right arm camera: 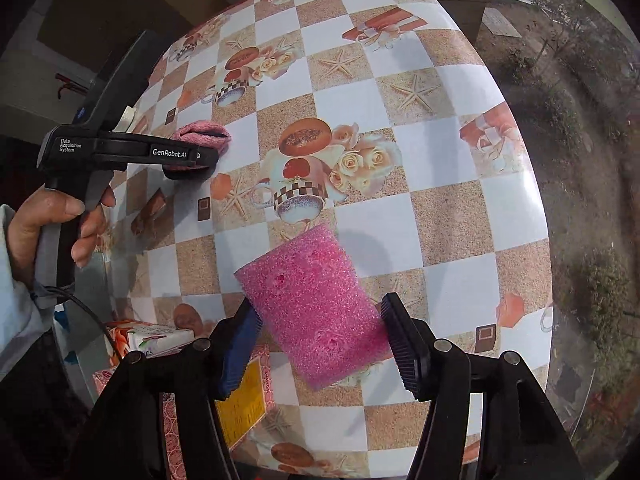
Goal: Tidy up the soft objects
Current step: 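Grasp the black-and-pink knit hat with the left tool while the right grasps the pink sponge, then carry the knit hat and pink sponge over the white box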
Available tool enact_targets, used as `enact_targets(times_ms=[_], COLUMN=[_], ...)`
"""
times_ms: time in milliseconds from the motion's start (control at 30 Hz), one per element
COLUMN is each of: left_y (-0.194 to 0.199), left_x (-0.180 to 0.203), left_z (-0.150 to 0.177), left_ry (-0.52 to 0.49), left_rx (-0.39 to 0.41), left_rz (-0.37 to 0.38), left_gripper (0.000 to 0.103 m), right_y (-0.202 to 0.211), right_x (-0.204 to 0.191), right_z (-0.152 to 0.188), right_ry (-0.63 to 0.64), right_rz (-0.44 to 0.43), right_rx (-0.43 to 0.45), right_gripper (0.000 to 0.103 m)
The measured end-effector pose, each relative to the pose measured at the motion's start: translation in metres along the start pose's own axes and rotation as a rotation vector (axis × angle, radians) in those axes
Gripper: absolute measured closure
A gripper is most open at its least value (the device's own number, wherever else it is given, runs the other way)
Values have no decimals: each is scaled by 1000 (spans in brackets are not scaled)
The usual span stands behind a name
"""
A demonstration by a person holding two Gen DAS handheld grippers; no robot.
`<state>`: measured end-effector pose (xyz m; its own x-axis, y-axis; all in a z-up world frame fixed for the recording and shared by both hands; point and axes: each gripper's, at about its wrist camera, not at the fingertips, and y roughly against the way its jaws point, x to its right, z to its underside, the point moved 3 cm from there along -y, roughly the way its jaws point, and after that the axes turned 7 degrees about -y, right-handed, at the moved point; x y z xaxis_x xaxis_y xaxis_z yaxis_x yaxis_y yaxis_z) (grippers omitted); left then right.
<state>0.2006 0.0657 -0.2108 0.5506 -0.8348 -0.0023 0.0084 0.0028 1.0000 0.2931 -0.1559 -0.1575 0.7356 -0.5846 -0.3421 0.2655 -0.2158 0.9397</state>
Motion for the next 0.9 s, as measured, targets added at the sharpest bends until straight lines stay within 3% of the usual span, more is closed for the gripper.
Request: enact_targets(times_ms=[167, 267, 433, 667, 900], left_y=[55, 79, 109, 133, 140], left_x=[3, -1, 1, 6, -6], left_z=[48, 87, 144, 227, 274], left_ry=[-11, -8, 27, -5, 23], left_rx=[126, 162, 161, 164, 169], left_rz=[14, 23, 66, 52, 39], left_gripper=[68, 68, 68, 68, 68], right_y=[20, 37, 49, 65, 65], right_x=[-25, -32, -53, -94, -148], right_z=[4, 14, 42, 84, 111], right_ry=[-37, -45, -18, 42, 136], right_rz=[2, 5, 28, 43, 27], right_rx=[48, 80, 96, 110, 109], right_gripper=[41, 41, 41, 41, 41])
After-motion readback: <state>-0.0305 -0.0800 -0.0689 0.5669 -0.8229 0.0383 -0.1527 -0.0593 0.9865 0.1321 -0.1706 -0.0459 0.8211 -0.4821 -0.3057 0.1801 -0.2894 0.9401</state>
